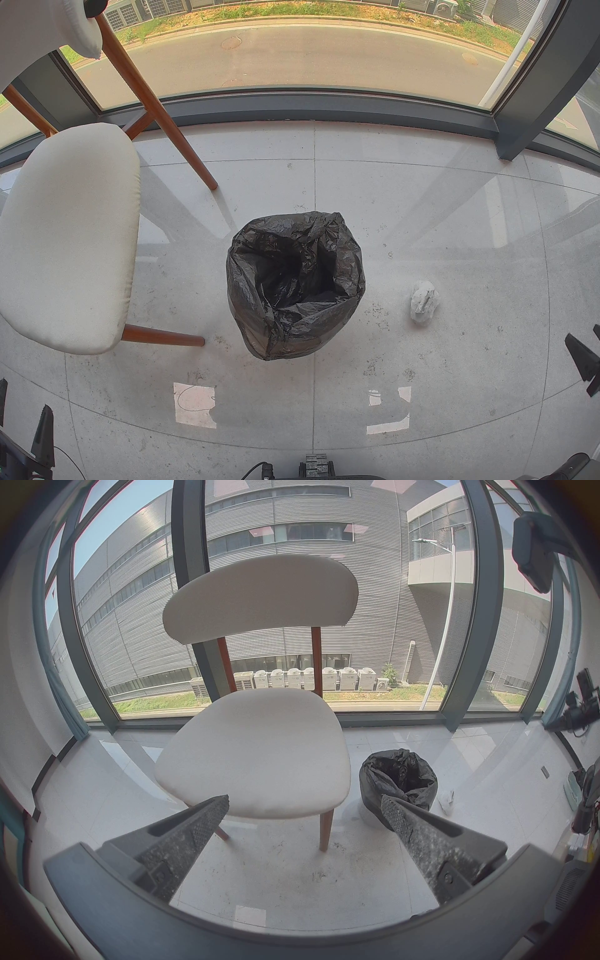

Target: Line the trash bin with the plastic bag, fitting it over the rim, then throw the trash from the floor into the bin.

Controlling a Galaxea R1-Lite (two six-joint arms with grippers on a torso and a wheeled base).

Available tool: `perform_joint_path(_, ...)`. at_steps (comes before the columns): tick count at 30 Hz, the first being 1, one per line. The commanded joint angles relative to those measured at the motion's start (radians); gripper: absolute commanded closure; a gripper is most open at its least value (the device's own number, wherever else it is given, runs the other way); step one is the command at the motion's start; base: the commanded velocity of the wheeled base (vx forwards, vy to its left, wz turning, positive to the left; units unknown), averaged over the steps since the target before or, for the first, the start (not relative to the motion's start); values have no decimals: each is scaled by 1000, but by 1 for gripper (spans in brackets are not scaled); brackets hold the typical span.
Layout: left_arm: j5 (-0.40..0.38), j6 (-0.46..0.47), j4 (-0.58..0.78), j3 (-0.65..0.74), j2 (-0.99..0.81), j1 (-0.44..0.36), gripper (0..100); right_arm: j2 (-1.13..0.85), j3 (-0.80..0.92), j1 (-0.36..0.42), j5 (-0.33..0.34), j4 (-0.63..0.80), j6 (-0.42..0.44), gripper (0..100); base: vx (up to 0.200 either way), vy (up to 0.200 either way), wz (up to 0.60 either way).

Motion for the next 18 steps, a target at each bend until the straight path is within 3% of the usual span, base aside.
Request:
perform_joint_path(1, -29, -49, 35, 95, -26, 0, 0, 500, -126, 3, 72, -219, 14, 0, 0, 0, 0)
perform_joint_path(10, -46, -55, 50, 93, -23, 0, 0, 950, -163, -14, 82, -483, 14, 0, 0, 0, 0)
perform_joint_path(18, -46, -57, 50, 93, -25, 0, 0, 1368, -209, -9, 82, -903, 18, 0, 0, 0, 0)
